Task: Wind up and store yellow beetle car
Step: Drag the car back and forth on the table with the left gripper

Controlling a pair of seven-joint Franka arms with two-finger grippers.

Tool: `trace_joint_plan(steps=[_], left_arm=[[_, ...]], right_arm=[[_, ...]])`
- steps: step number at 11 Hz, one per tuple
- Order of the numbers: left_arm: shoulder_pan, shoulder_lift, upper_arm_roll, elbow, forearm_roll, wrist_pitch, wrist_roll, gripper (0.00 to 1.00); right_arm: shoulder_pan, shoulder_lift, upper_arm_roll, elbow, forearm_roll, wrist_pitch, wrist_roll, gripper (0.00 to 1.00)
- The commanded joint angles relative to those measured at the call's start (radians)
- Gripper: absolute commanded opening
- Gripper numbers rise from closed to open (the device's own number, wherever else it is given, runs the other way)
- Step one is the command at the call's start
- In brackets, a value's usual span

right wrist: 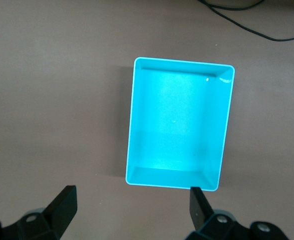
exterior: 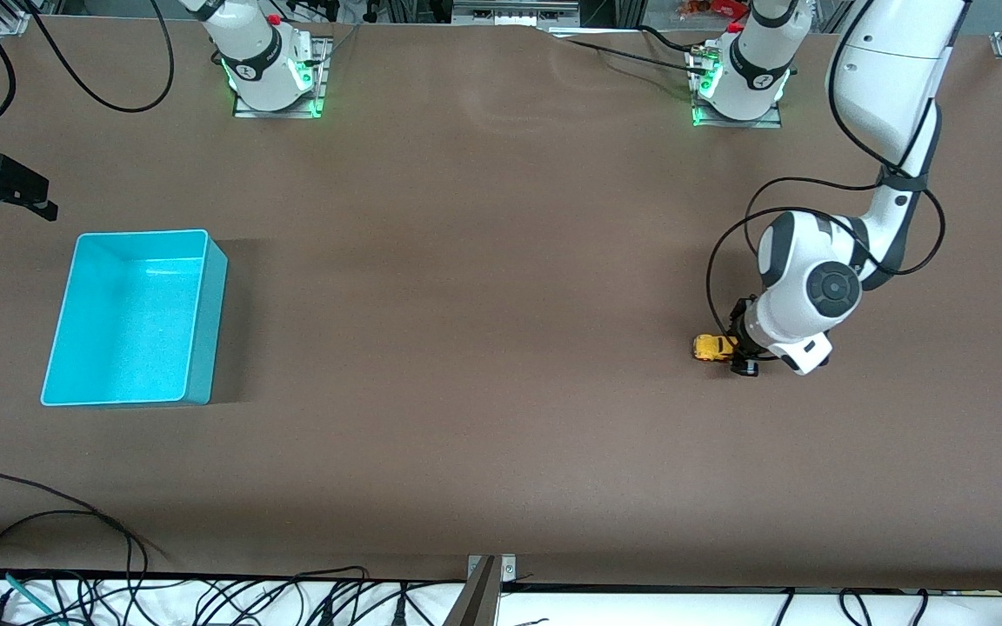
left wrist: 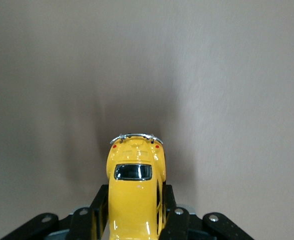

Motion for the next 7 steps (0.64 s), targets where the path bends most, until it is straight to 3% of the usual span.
trace_joint_plan(steps=[1,7], left_arm=[[-0.028,0.033,-0.014,0.021,0.016,-0.006,-0.038,0.00],[0.007,0.103,-0.024,0.076,0.008,0.000,0.027,0.00]], right_arm=[[0.001,0.003,-0.001,0.016,0.000,-0.017,-0.014,1.00],[0.001,0.003,-0.001,0.016,0.000,-0.017,-0.014,1.00]])
